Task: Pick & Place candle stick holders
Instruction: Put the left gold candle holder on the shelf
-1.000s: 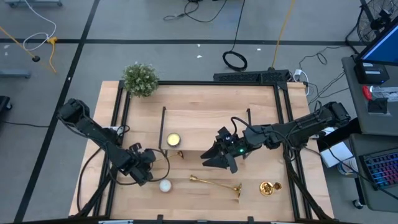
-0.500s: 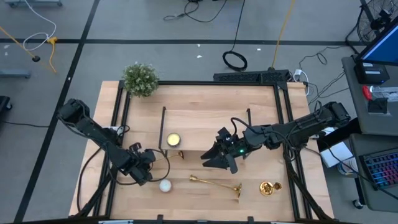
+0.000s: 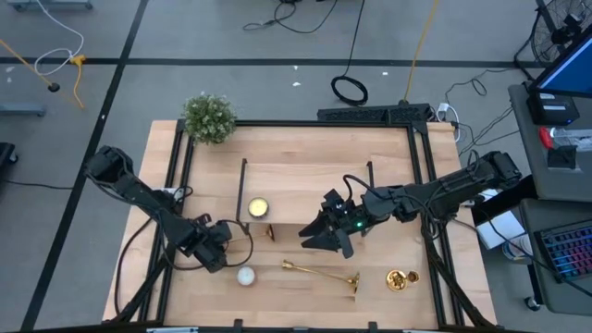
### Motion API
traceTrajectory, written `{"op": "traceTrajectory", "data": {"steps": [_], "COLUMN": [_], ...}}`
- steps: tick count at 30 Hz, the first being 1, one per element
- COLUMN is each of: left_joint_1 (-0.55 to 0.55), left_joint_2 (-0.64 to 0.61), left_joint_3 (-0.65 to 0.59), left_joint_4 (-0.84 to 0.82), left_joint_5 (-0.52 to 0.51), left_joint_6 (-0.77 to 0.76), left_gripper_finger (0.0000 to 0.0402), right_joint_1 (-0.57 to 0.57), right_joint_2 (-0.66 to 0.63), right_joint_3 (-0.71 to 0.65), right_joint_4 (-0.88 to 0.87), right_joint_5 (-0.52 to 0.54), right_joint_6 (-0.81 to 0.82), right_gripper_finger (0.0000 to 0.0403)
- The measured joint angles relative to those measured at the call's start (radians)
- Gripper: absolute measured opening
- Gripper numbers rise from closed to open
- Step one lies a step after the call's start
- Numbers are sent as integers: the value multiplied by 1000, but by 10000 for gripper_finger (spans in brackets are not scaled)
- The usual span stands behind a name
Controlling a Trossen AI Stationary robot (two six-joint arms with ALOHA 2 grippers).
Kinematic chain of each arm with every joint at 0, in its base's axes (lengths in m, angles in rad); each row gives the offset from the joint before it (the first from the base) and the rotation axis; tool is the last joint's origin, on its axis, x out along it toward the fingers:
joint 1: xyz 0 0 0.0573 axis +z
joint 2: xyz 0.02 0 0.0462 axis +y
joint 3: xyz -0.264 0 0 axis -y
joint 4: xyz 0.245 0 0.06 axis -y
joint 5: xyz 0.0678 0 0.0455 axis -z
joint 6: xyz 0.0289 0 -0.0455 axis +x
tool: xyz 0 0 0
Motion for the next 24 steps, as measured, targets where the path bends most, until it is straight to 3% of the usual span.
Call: {"op": "traceTrajectory", "data": {"steps": [4,11,24], "left_joint_1": [0,0,-12], "left_joint_2": [0,1,6], "left_joint_3": [0,0,63], "left_joint_4": [1,-3,-52], "left_joint_5": [5,37,112], "left_joint_6": [-12,-21,21], "left_gripper_finger": [118,19,18], "right_joint_1": [0,0,0], "right_joint_2": [0,0,0], "right_joint_3": [0,0,0], "right_joint_4": [-1,-1,0], "right_joint_5": [0,0,3], "right_joint_6": [0,0,-11], "right_gripper_finger": [219,219,219]}}
